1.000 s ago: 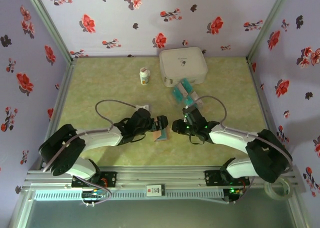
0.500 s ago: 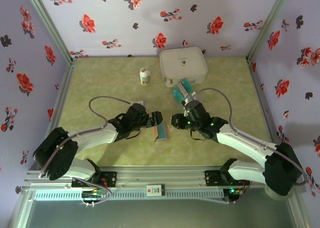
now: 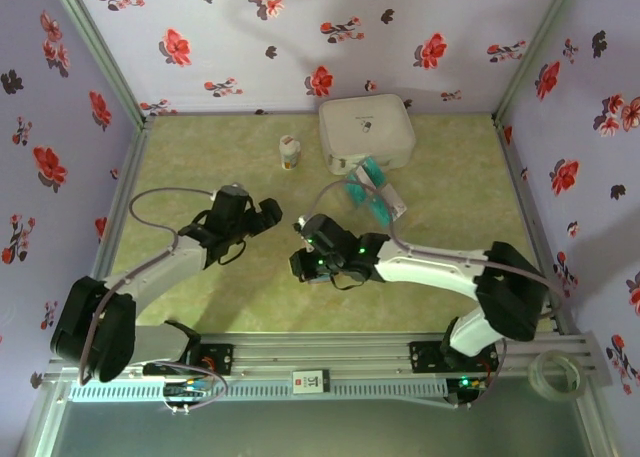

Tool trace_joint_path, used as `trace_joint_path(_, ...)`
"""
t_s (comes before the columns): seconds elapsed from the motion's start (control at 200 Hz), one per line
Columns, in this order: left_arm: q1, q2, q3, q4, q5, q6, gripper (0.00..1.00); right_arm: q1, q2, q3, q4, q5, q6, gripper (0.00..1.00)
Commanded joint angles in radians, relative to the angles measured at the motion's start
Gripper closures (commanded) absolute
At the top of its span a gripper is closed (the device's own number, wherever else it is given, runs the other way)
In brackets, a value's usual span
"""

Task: Put the credit cards into the card holder
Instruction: Close the card holder at the center of the table.

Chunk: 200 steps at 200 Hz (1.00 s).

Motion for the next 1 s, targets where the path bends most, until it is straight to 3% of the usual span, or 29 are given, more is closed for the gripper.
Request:
trace_joint_path(0.0, 0.007, -0.021, 0.022, -0.070, -0.014, 0.047, 0.00, -0.024, -0.002, -0.015, -0.019, 0.053, -0.023, 0.95)
trace_joint_path(0.25, 0.006, 0.024, 0.090, -0.163, -0.003, 0.131, 0.00, -0.095, -0.087, -0.140, 0.032, 0.053, 0.014, 0.97)
trace_joint_path(0.5, -0.020, 0.035, 0.110, -0.148, 0.001, 0.215, 0.00, -0.144, -0.050, -0.252, 0.166, 0.043, 0.054, 0.99)
trace_joint_path(0.995, -0.189, 0.215, 0.203, -0.190, -0.008, 0.397, 0.00, -0.155, 0.054, -0.318, 0.310, 0.010, 0.093, 1.00)
